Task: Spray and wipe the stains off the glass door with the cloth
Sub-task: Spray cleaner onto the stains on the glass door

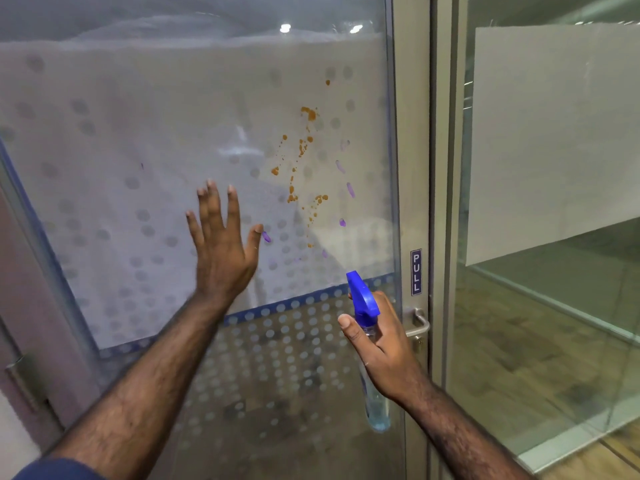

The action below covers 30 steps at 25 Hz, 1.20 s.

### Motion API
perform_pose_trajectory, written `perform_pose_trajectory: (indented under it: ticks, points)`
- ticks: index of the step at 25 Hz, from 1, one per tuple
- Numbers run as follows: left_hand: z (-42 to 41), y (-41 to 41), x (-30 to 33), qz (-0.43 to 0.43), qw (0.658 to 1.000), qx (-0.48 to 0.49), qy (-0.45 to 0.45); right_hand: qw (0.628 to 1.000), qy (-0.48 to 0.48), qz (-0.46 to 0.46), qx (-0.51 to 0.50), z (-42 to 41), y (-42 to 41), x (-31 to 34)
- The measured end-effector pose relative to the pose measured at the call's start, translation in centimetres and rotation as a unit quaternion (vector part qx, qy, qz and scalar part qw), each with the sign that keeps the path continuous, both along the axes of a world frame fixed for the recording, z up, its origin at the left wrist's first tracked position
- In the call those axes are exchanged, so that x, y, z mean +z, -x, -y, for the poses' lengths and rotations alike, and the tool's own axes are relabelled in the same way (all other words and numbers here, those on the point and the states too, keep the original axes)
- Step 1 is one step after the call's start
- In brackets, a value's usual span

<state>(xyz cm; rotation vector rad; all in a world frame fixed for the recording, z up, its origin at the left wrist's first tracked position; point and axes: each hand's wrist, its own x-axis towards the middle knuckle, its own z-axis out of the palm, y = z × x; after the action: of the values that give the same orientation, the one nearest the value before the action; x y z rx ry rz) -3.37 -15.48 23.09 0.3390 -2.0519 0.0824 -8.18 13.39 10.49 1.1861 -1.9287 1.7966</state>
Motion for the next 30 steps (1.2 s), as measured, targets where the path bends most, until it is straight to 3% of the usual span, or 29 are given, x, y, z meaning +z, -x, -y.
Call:
perform_pose_trajectory:
  ticks: [4,8,10,14,20,30]
  points:
    - [-5.8,-1.0,-7.5,0.027,0.980,-0.180,-0.081,1.000,-0.019,0.006,-0.011,-0.2,-0.9,-1.0]
    - [-10.8,-2.4,-14.2,0.070,0.898,-0.342,-0.268,1.000,-0.002,0.011,-0.014,-1.0,-1.2,-2.5]
    - [-12.4,-3.0,-17.0,0.112,0.859,-0.389,-0.314,1.000,0.002,0.020,-0.023,-1.8,-1.3,-3.5]
    - [-15.8,-3.6,-21.4,0.209,0.812,-0.454,-0.302,0.997,-0.010,0.052,-0.047,-4.0,-2.0,-5.8]
    - [-21.5,-2.7,-24.9,0.289,0.747,-0.516,-0.304,0.992,-0.024,0.072,-0.103,-9.2,-3.7,-8.2]
    - [-34.2,-0.6,-27.1,0.355,0.681,-0.569,-0.295,0.966,-0.020,0.121,-0.227,-20.8,-5.7,-10.6]
